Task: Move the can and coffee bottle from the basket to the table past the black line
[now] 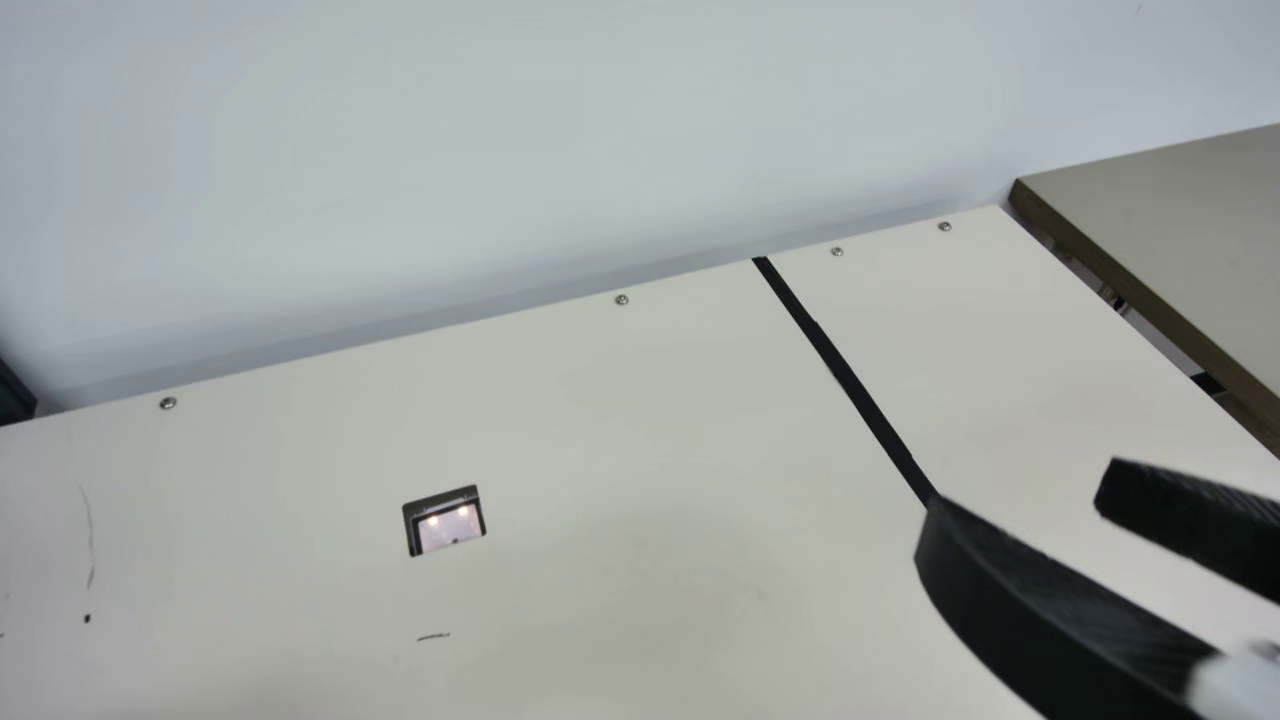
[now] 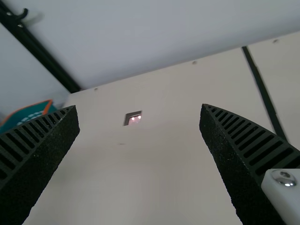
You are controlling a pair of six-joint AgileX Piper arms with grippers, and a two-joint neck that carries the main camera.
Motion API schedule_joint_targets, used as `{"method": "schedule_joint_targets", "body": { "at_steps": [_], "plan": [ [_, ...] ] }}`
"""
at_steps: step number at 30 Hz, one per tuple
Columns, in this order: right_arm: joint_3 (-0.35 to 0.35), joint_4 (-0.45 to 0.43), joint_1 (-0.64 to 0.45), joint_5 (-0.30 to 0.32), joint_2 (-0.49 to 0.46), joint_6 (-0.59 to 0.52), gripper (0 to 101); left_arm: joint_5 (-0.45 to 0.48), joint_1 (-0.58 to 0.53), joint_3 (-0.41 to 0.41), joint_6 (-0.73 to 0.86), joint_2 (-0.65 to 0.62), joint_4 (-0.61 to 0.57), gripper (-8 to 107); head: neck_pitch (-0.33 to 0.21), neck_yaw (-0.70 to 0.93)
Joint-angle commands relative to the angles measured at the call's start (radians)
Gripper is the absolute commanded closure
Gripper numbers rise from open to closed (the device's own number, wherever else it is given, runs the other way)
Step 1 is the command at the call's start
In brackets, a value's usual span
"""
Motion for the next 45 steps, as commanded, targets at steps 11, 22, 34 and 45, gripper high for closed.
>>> {"method": "schedule_joint_targets", "body": {
  "at_steps": [11,22,34,45],
  "plan": [
    [-0.053,0.029,0.016,0.071,0.0,0.139,0,0.0,0.0,0.0,0.0,0.0,0.0,9,-0.021,0.005],
    [0.016,0.159,0.12,0.08,0.004,0.2,0,0.0,0.0,0.0,0.0,0.0,0.0,9,-0.021,0.005],
    [0.055,0.181,0.152,0.08,0.001,0.191,0,0.0,0.0,0.0,0.0,0.0,0.0,9,-0.021,0.005],
    [0.055,0.18,0.152,0.08,0.001,0.191,0,0.0,0.0,0.0,0.0,0.0,0.0,9,-0.019,0.02]
  ]
}}
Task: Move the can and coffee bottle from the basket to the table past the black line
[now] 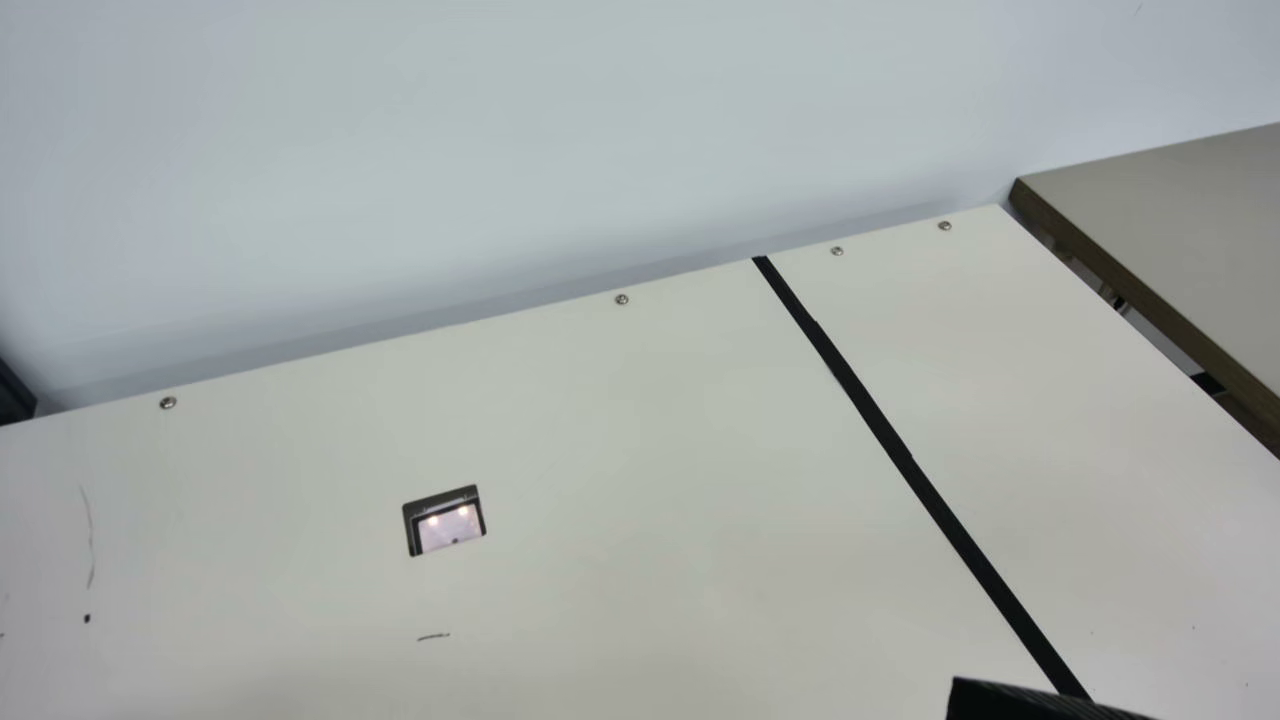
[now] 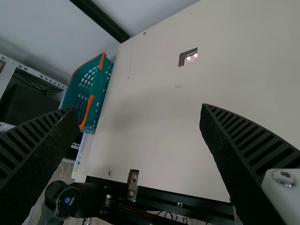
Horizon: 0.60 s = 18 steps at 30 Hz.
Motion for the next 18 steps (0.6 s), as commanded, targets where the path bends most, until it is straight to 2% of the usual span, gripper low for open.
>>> {"method": "schedule_joint_targets", "body": {
  "at_steps": [1,10,18],
  "plan": [
    [0.0,0.0,0.0,0.0,0.0,0.0,0,0.0,0.0,0.0,0.0,0.0,0.0,9,-0.018,0.028],
    [0.0,0.0,0.0,0.0,0.0,0.0,0,0.0,0.0,0.0,0.0,0.0,0.0,9,-0.028,0.283],
    [0.0,0.0,0.0,0.0,0.0,0.0,0,0.0,0.0,0.0,0.0,0.0,0.0,9,-0.065,0.558]
  ]
}}
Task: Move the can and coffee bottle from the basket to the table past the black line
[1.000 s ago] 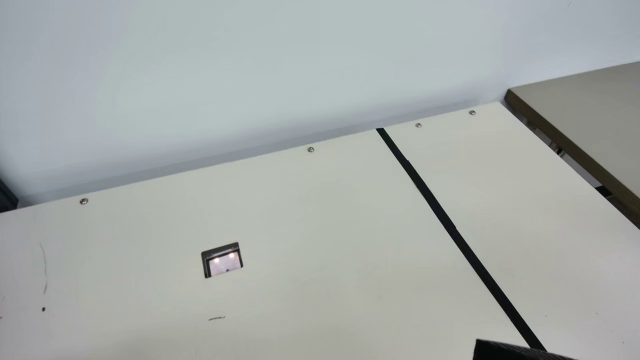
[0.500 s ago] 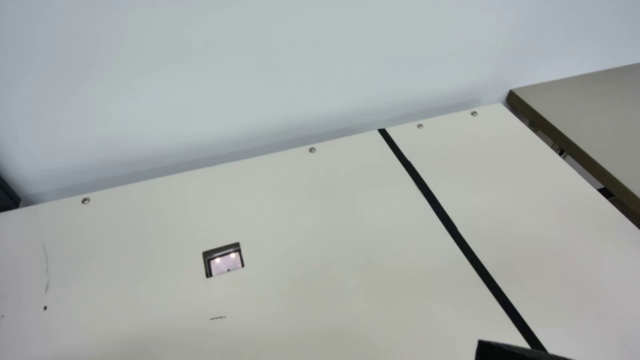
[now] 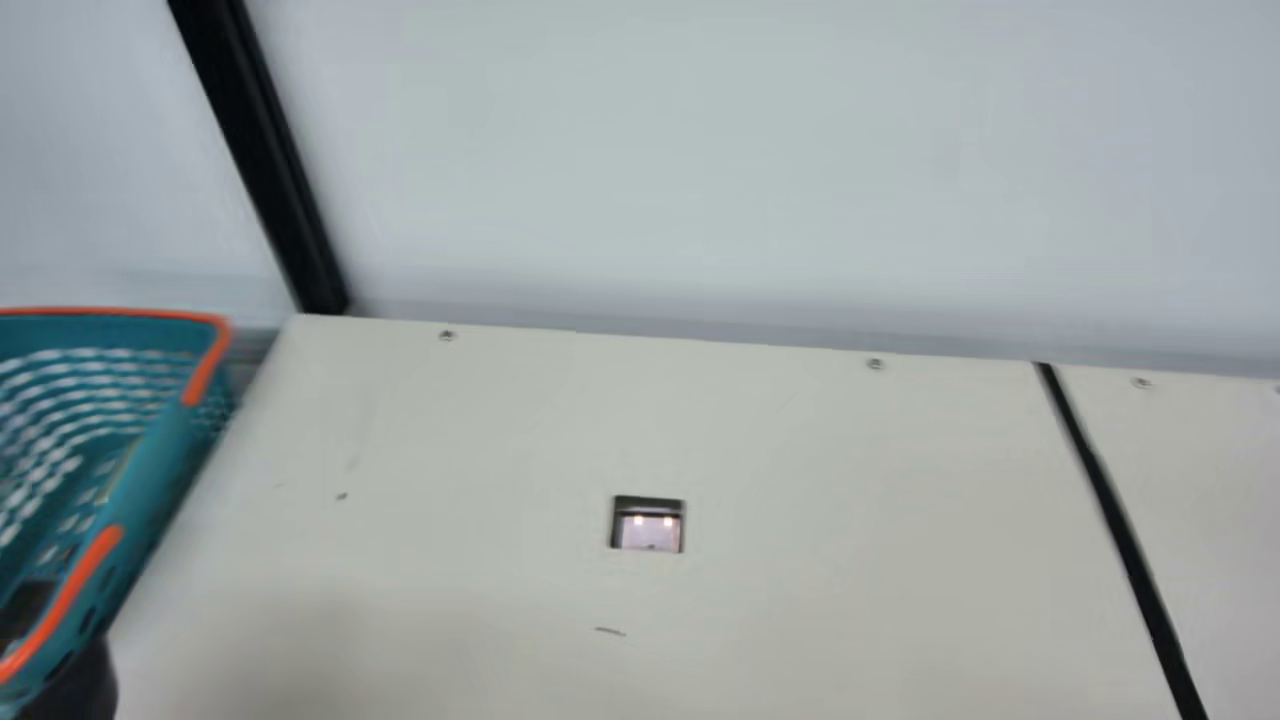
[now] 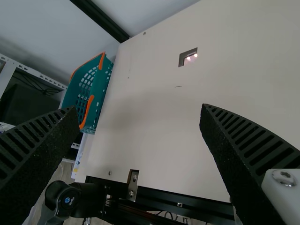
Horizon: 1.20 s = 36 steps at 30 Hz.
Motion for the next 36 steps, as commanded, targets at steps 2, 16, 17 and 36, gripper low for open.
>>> {"method": "schedule_joint_targets", "body": {
  "at_steps": [2,16,17,36],
  "plan": [
    [0.0,0.0,0.0,0.0,0.0,0.0,0,0.0,0.0,0.0,0.0,0.0,0.0,9,-0.036,0.11],
    [0.0,0.0,0.0,0.0,0.0,0.0,0,0.0,0.0,0.0,0.0,0.0,0.0,9,-0.046,0.453],
    [0.0,0.0,0.0,0.0,0.0,0.0,0,0.0,0.0,0.0,0.0,0.0,0.0,9,-0.046,0.453],
    [0.0,0.0,0.0,0.0,0.0,0.0,0,-0.003,0.037,-0.019,-0.038,0.019,-0.031,9,-0.046,0.453]
  ]
}}
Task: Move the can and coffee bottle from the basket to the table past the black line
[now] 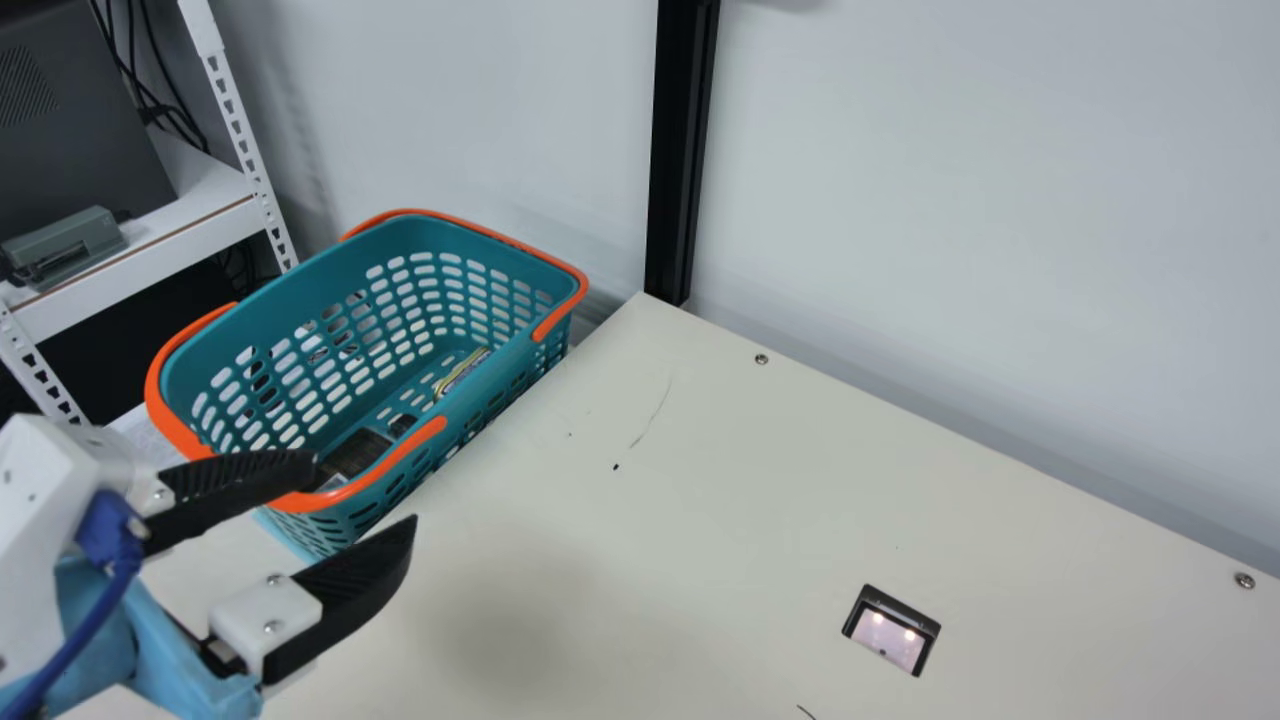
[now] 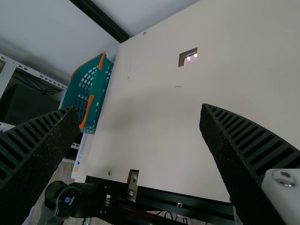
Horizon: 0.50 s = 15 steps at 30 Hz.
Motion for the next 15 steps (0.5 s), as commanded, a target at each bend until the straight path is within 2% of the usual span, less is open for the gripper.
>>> {"method": "schedule_joint_targets", "body": {
  "at_steps": [1,15],
  "plan": [
    [0.0,0.0,0.0,0.0,0.0,0.0,0,-0.014,0.027,-0.014,-0.031,0.023,-0.007,9,-0.031,0.013],
    [0.0,0.0,0.0,0.0,0.0,0.0,0,-0.126,0.165,-0.153,-0.21,0.284,0.041,9,-0.031,0.013]
  ]
}}
